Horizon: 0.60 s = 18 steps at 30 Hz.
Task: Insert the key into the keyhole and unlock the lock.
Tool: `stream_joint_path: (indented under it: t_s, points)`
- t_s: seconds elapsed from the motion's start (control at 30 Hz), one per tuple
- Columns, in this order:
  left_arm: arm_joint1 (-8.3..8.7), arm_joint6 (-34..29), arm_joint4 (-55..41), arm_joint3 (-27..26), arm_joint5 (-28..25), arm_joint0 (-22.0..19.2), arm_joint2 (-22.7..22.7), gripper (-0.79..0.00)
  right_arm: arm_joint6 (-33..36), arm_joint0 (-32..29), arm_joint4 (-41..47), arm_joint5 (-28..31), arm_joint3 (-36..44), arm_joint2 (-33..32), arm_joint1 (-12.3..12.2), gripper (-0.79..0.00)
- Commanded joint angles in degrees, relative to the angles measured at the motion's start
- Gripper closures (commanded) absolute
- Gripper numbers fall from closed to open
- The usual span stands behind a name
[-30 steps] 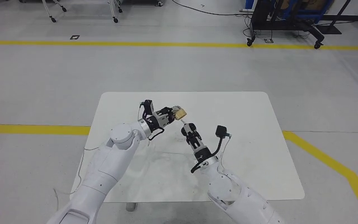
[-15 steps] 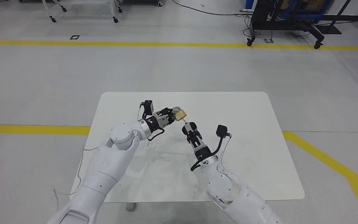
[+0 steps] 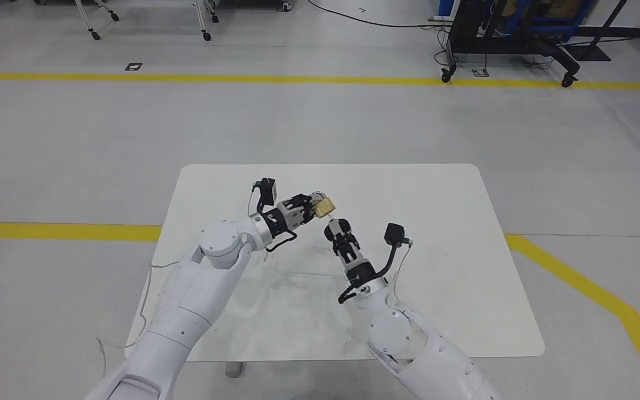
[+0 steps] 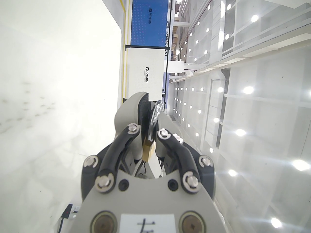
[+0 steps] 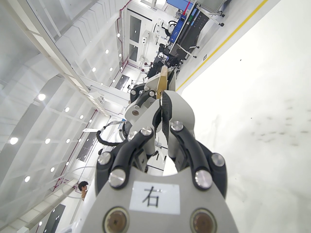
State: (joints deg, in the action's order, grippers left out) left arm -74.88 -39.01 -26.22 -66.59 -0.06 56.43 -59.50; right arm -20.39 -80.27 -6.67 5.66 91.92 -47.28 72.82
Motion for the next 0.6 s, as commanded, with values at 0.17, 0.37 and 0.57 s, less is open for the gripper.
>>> stream_joint_path:
  t_s: [0.17,0.37,0.57]
  points:
    - [-0.13,0.08,0.78,-0.58,-0.31,0.41,0.31,0.000,0.94,-0.17,-0.63,-0.40,-0.05,-0.22,0.69,0.000]
    - [-0.12,-0.78,1.62,-0.92,-1.27,0.49,0.25,0.000,1.03,-0.53,0.01,-0.11,0.07,-1.42,1.16,0.000]
    - [-0.06,-2.84,2.62,-1.39,-2.49,0.57,0.44,0.000,3.03,-1.25,1.78,0.51,0.51,-3.04,1.39,-0.268]
